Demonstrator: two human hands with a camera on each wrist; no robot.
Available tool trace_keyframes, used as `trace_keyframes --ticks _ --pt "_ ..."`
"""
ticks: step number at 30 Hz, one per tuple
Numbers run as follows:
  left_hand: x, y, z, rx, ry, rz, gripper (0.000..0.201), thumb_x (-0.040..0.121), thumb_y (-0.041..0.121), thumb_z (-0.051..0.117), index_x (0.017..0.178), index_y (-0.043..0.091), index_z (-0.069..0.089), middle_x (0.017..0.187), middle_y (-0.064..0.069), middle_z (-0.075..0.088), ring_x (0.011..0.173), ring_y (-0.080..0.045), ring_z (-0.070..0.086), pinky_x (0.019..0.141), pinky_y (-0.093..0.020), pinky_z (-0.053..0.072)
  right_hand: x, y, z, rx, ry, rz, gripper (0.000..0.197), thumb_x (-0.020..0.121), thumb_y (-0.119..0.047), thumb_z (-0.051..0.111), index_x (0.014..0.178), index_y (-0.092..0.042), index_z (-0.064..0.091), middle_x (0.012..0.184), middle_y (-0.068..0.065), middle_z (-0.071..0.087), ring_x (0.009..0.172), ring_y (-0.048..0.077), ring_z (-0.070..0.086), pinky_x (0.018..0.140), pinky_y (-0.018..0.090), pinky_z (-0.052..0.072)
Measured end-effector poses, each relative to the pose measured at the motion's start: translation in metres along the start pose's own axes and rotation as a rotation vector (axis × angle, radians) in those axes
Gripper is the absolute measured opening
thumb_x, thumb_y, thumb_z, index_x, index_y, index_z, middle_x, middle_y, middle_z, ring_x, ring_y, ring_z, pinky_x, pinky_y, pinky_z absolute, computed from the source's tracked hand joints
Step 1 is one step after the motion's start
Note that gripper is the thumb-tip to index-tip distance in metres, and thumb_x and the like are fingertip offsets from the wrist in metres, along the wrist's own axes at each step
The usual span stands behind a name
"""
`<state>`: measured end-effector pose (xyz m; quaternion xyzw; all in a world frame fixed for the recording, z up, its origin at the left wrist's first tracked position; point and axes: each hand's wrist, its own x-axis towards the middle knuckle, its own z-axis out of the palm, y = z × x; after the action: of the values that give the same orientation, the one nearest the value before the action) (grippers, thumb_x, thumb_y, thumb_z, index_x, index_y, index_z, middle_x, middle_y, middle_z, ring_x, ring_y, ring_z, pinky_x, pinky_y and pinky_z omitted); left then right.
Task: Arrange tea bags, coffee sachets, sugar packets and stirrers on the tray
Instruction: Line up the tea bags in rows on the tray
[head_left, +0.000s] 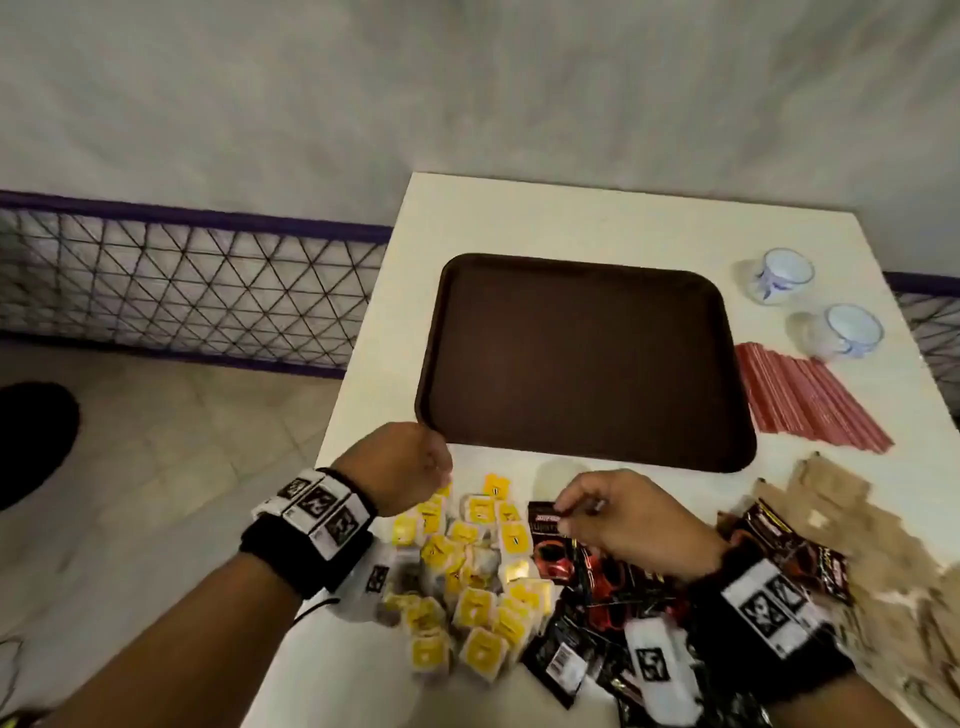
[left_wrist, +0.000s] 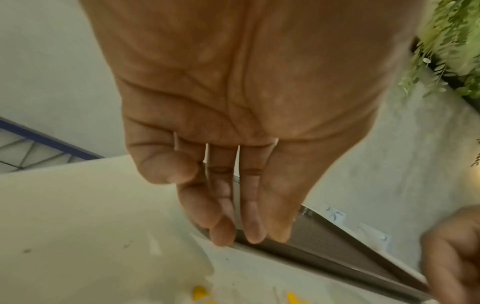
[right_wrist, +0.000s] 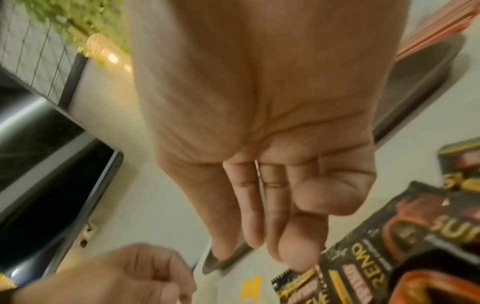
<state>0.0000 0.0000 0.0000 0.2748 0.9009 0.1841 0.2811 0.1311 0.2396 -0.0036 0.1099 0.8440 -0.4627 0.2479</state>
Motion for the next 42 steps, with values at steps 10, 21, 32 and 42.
trace_keyframes --ticks 10,21,32,42 --pt "0.035 0.009 0.023 0.107 -0.271 0.034 0.018 0.073 0.041 0.077 0.084 0.027 0.075 0.084 0.013 0.07 0.083 -0.01 0.065 0.068 -0.025 0.048 0.043 -0.022 0.038 -0.347 0.049 -0.08 0.032 0.09 -0.027 0.065 0.122 -0.03 0.065 0.115 -0.005 0.053 0.104 0.011 0.058 0.09 0.022 0.046" --pt "0.035 0.015 0.021 0.035 -0.295 0.077 0.02 0.069 0.034 0.082 0.082 0.025 0.07 0.071 0.015 0.061 0.069 -0.007 0.06 0.06 -0.023 0.046 0.046 -0.022 0.031 -0.326 0.031 -0.06 0.005 0.085 -0.023 0.069 0.083 -0.028 0.068 0.09 -0.01 0.062 0.08 0.006 0.06 0.074 0.026 0.05" --pt "0.049 0.017 -0.012 -0.193 -0.309 0.147 0.012 0.08 0.023 0.074 0.078 0.027 0.063 0.07 0.007 0.069 0.061 -0.006 0.062 0.062 -0.028 0.051 0.036 -0.028 -0.006 0.02 0.054 -0.002 0.01 0.087 -0.009 0.069 0.082 -0.012 0.061 0.063 -0.001 0.067 0.048 0.005 0.063 0.046 0.022 0.04" --pt "0.121 -0.002 -0.065 -0.181 -0.125 0.186 0.004 0.088 0.021 0.066 0.085 0.022 0.065 0.067 0.004 0.072 0.056 -0.004 0.06 0.06 -0.021 0.045 0.072 -0.035 -0.027 0.095 0.075 -0.038 0.01 0.086 -0.006 0.065 0.084 -0.015 0.065 0.073 0.007 0.075 0.071 0.018 0.074 0.074 0.049 0.06"
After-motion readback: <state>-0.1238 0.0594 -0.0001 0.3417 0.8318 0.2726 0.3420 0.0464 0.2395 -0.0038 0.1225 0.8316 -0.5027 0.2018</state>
